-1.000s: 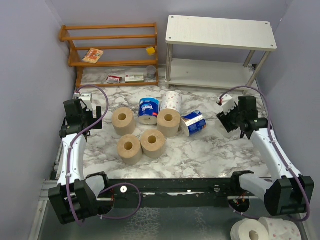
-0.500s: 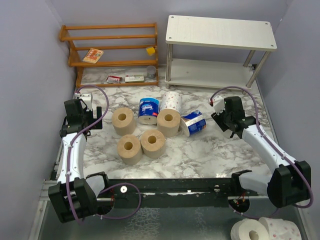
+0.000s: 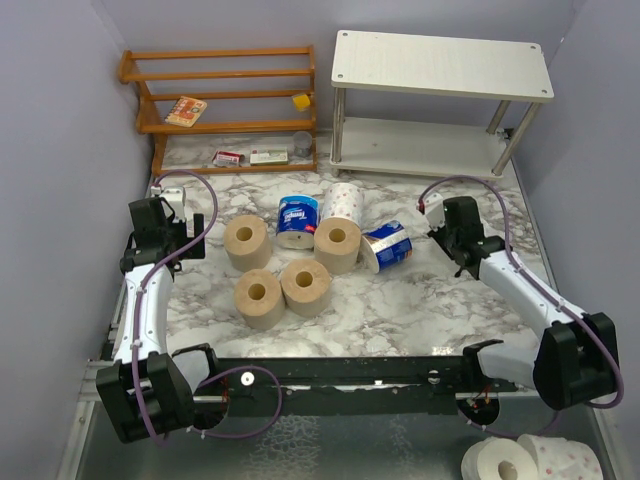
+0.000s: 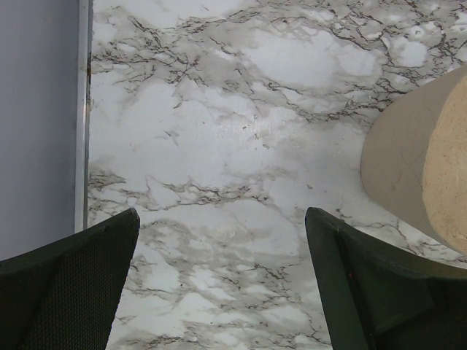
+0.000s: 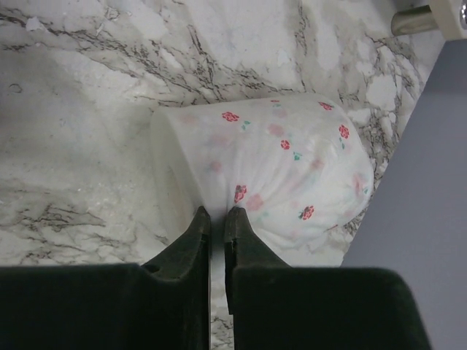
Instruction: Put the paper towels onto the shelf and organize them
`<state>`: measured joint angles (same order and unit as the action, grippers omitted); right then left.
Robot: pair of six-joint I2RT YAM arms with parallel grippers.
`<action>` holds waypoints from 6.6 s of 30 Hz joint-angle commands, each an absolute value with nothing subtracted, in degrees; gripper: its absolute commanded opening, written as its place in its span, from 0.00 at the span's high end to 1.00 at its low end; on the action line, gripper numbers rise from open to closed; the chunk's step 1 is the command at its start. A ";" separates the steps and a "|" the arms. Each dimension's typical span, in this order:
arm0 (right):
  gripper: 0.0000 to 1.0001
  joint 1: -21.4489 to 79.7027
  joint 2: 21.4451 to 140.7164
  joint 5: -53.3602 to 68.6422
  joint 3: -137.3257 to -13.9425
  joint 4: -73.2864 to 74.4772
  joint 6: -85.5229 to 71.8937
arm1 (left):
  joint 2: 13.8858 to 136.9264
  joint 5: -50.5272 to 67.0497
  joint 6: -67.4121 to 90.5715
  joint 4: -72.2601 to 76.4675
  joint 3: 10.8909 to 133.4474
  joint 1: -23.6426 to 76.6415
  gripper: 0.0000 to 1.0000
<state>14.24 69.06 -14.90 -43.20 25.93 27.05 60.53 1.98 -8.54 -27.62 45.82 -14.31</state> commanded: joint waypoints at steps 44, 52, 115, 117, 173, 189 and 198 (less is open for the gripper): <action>0.99 1.41 51.75 21.21 -41.79 -1.33 -23.63 | 63.50 -0.68 -8.16 -27.59 46.37 -14.68 0.01; 0.99 1.30 55.48 27.83 -46.28 3.34 -32.58 | 64.37 -2.12 -8.25 -27.63 46.43 -14.68 0.01; 0.94 3.98 131.88 31.13 -95.16 -44.82 -75.04 | 67.51 -2.42 -8.08 -29.09 47.64 -16.51 0.01; 0.82 4.33 131.81 30.23 -94.17 -47.52 -74.28 | 67.33 -2.27 -8.14 -29.08 47.56 -16.44 0.01; 0.61 1.36 85.28 42.57 -64.76 42.28 7.84 | 67.54 3.04 -8.78 -30.37 48.25 -16.63 0.01; 0.43 7.10 88.10 42.55 -63.02 34.68 4.71 | 68.73 2.91 -8.73 -30.55 48.54 -16.61 0.01; 0.43 7.92 91.13 39.86 -63.11 31.79 5.04 | 69.11 3.03 -8.75 -30.58 48.61 -16.64 0.01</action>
<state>7.68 89.89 41.30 -63.35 35.09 5.17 68.86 2.00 -8.51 -30.48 47.13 -16.29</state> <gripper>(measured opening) 0.572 0.991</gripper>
